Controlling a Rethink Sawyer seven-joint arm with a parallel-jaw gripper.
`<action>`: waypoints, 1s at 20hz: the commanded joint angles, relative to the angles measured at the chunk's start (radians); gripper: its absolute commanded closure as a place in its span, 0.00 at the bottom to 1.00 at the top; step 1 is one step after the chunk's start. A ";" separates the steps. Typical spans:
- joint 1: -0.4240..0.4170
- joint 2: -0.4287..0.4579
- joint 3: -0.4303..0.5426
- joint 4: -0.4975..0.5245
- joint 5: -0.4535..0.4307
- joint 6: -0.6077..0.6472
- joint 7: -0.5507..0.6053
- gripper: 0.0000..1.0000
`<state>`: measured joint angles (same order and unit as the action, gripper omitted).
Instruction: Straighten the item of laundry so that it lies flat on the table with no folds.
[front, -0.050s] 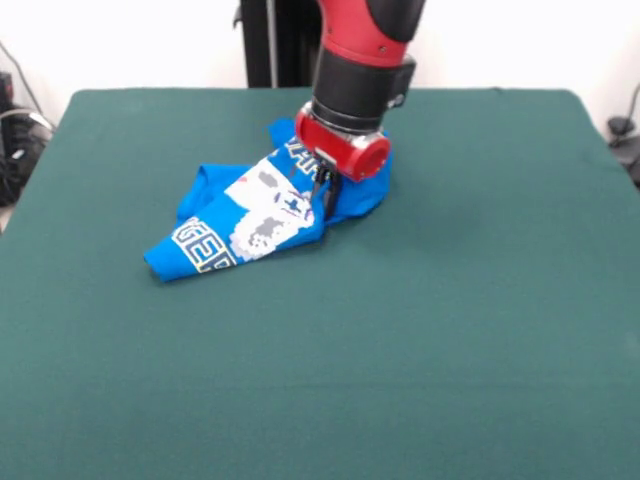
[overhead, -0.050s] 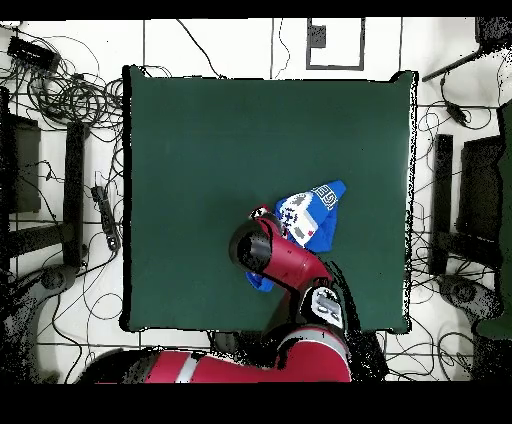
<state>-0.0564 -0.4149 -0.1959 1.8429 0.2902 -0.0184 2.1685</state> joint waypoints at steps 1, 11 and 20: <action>-0.089 -0.126 0.147 0.129 -0.060 0.050 0.118 1.00; -0.266 -0.425 0.209 0.244 -0.150 0.277 0.005 1.00; -0.405 -0.579 0.188 0.194 -0.216 0.488 -0.108 1.00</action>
<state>-0.4193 -0.8889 -0.1063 1.9961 0.1231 0.2884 2.1685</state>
